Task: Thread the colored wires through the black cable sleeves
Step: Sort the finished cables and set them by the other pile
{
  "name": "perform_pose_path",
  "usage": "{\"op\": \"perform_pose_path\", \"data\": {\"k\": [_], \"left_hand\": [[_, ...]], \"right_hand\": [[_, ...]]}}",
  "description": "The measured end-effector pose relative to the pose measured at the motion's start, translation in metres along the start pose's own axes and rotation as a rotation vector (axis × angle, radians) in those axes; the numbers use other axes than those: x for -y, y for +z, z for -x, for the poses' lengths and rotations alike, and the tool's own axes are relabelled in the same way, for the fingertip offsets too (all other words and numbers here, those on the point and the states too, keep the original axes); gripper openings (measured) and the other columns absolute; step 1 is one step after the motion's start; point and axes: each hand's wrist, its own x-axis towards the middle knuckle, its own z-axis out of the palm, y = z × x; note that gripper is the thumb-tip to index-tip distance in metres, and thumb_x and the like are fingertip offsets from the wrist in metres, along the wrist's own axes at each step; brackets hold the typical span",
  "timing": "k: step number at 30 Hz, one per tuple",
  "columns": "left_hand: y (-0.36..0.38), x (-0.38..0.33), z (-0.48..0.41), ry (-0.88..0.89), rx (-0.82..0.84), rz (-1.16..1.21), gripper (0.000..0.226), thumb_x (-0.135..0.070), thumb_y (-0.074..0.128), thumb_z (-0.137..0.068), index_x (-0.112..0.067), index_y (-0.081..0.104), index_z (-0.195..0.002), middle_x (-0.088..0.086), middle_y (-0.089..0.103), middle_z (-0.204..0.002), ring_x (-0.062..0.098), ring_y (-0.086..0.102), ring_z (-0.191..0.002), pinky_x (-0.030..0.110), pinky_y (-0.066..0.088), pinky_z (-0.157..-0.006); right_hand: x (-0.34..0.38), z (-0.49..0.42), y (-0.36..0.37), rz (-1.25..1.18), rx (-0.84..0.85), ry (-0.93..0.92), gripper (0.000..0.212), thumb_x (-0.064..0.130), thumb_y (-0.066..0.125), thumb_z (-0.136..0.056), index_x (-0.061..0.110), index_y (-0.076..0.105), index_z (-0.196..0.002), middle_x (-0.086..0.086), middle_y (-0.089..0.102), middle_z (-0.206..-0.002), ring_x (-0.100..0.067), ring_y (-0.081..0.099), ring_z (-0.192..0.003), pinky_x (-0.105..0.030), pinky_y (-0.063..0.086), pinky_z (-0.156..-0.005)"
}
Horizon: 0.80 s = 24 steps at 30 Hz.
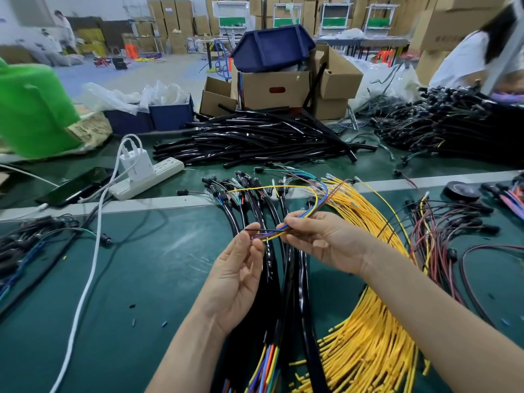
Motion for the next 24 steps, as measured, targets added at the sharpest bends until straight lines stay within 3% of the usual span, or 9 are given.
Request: {"op": "perform_pose_path", "data": {"k": [4, 7, 9, 11, 14, 24], "left_hand": [[-0.001, -0.001, 0.000, 0.013, -0.016, 0.004, 0.065, -0.008, 0.097, -0.015, 0.001, 0.075, -0.075, 0.011, 0.064, -0.071, 0.010, 0.065, -0.057, 0.014, 0.052, -0.048], [-0.003, -0.001, 0.001, 0.009, -0.003, -0.030, 0.066, -0.024, 0.097, -0.017, -0.003, 0.076, -0.077, 0.008, 0.064, -0.072, 0.008, 0.065, -0.058, 0.013, 0.051, -0.047], [-0.003, -0.002, 0.001, 0.018, 0.011, -0.051, 0.064, -0.033, 0.096, -0.024, -0.003, 0.076, -0.077, 0.008, 0.064, -0.073, 0.009, 0.064, -0.060, 0.015, 0.054, -0.053], [-0.003, -0.001, 0.000, 0.027, -0.010, -0.079, 0.047, -0.035, 0.088, -0.043, -0.003, 0.075, -0.074, 0.008, 0.063, -0.073, 0.009, 0.063, -0.059, 0.015, 0.054, -0.054], [-0.002, 0.002, -0.001, 0.061, -0.065, -0.163, 0.027, -0.031, 0.070, -0.059, -0.006, 0.075, -0.068, 0.006, 0.061, -0.068, 0.008, 0.060, -0.054, 0.015, 0.052, -0.050], [0.000, 0.003, 0.001, 0.178, -0.061, -0.243, 0.017, -0.020, 0.063, -0.067, -0.010, 0.077, -0.067, 0.002, 0.065, -0.063, 0.005, 0.061, -0.053, 0.014, 0.053, -0.051]], "right_hand": [[0.001, 0.001, 0.003, 0.015, 0.012, 0.022, 0.011, 0.006, 0.063, -0.077, -0.001, 0.065, -0.086, -0.010, 0.071, -0.075, -0.013, 0.069, -0.065, -0.015, 0.054, -0.056], [0.004, 0.002, 0.004, 0.022, 0.019, 0.030, 0.007, 0.003, 0.059, -0.085, -0.002, 0.064, -0.088, -0.011, 0.071, -0.077, -0.016, 0.071, -0.069, -0.015, 0.055, -0.056], [0.005, 0.002, 0.004, 0.040, 0.015, 0.030, 0.008, 0.002, 0.057, -0.089, -0.001, 0.064, -0.088, -0.011, 0.072, -0.077, -0.016, 0.071, -0.069, -0.014, 0.055, -0.056], [0.006, 0.003, 0.005, 0.042, 0.011, 0.023, 0.009, 0.001, 0.056, -0.090, -0.002, 0.064, -0.088, -0.012, 0.071, -0.077, -0.016, 0.071, -0.069, -0.015, 0.056, -0.059], [0.005, 0.005, 0.006, 0.018, 0.004, 0.018, 0.008, 0.000, 0.056, -0.089, -0.003, 0.063, -0.088, -0.013, 0.071, -0.077, -0.018, 0.071, -0.069, -0.015, 0.055, -0.058], [0.002, 0.008, 0.014, -0.053, -0.006, 0.017, 0.009, -0.001, 0.062, -0.077, -0.004, 0.067, -0.083, -0.017, 0.070, -0.084, -0.020, 0.071, -0.071, -0.015, 0.055, -0.057]]}}
